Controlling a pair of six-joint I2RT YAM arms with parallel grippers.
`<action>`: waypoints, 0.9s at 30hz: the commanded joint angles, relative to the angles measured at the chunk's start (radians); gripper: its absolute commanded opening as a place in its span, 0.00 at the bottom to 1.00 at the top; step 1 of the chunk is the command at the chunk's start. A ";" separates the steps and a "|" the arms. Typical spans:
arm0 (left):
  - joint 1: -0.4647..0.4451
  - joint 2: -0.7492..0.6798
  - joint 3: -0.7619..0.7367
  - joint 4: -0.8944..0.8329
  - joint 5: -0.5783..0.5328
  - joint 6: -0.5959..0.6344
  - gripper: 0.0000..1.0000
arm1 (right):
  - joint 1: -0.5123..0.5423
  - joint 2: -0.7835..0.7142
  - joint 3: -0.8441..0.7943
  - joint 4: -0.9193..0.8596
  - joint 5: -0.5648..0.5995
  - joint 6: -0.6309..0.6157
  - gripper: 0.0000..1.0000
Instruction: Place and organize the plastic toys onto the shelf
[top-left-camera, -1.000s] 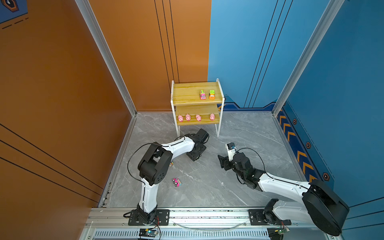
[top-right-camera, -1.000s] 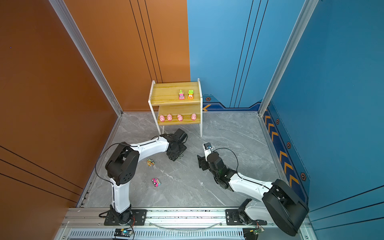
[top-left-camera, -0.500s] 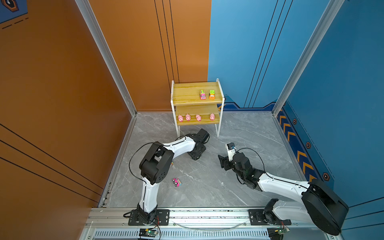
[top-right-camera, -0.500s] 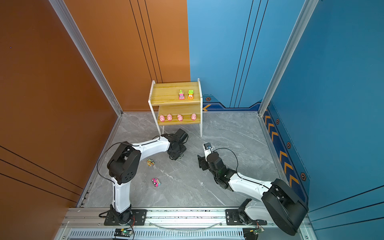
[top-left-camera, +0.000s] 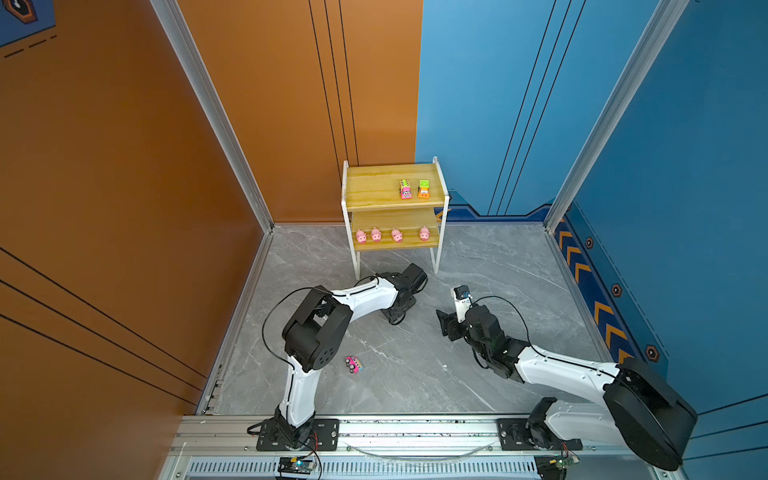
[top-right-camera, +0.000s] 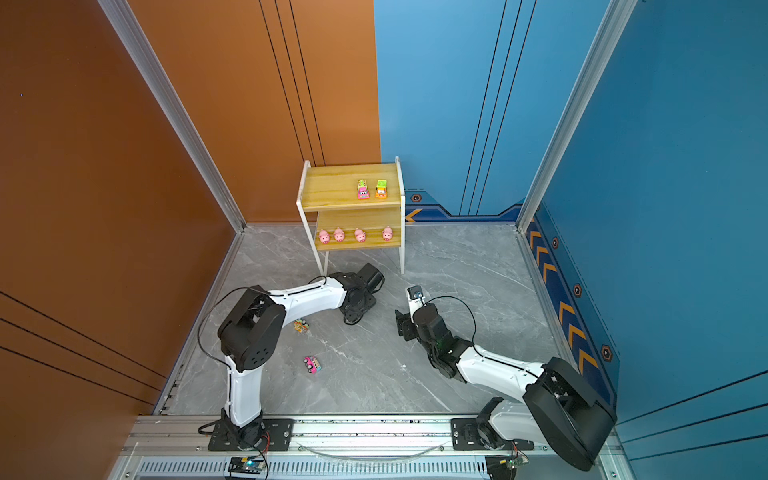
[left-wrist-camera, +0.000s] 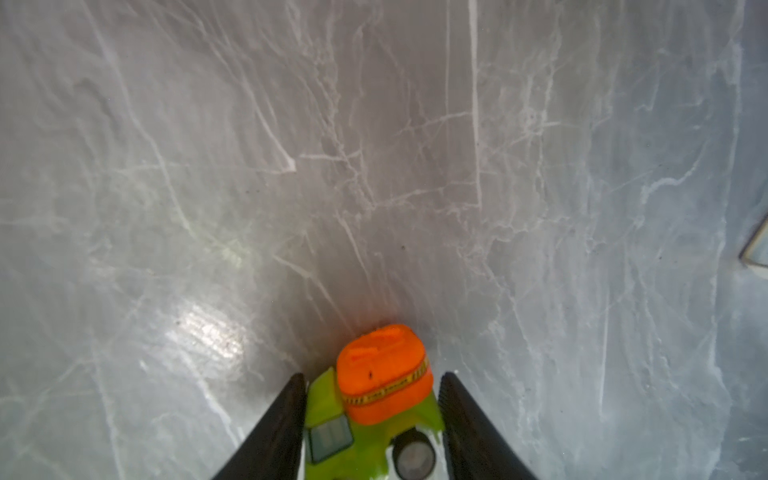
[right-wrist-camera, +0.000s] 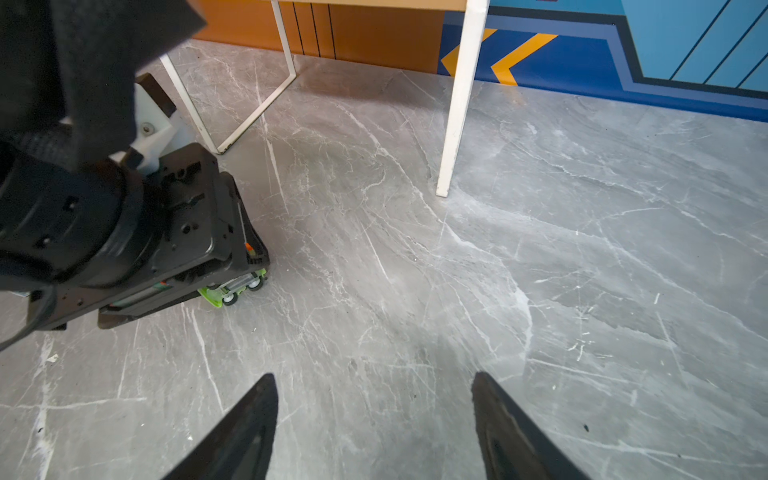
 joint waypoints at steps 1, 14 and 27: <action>-0.023 -0.038 -0.026 -0.029 -0.128 0.030 0.52 | 0.005 -0.021 -0.014 0.035 0.036 -0.002 0.74; -0.132 -0.070 -0.047 -0.029 -0.429 0.110 0.46 | -0.004 -0.113 -0.087 0.095 0.130 0.025 0.73; -0.252 0.029 -0.042 -0.027 -0.659 0.039 0.46 | -0.083 -0.278 -0.172 0.077 0.247 0.108 0.73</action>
